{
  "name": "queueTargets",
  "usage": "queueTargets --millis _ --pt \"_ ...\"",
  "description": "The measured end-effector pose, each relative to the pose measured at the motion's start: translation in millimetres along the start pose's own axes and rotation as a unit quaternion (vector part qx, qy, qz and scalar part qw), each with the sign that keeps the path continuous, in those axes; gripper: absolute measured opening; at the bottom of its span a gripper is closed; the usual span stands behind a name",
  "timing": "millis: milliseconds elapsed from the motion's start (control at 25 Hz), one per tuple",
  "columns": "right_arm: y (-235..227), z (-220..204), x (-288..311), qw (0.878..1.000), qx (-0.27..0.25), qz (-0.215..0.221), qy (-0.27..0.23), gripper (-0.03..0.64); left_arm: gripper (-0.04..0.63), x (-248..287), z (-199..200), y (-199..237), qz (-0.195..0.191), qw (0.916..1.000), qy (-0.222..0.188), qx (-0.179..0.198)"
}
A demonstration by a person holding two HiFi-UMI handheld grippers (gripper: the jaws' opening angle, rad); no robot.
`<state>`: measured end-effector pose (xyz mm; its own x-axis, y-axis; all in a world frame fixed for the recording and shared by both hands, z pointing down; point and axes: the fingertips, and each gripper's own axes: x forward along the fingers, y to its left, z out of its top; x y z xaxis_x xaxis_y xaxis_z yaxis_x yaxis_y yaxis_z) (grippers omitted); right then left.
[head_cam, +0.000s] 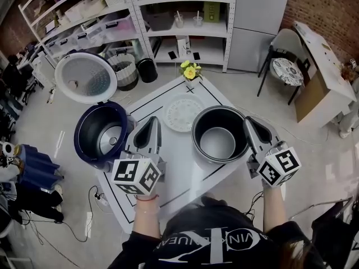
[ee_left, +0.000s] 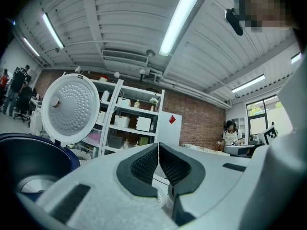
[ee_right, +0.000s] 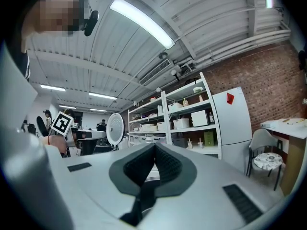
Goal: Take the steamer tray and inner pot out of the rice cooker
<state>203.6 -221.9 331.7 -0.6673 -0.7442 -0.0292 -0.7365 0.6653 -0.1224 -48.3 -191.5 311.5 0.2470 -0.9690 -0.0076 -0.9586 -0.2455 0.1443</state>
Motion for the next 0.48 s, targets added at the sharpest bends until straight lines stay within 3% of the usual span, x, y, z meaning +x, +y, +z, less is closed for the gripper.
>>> queueTargets --millis 480 --pt "-1.9 -7.4 2.3 1.0 0.004 0.003 0.011 -0.002 0.015 2.7 -3.1 0.8 0.002 1.0 0.005 -0.004"
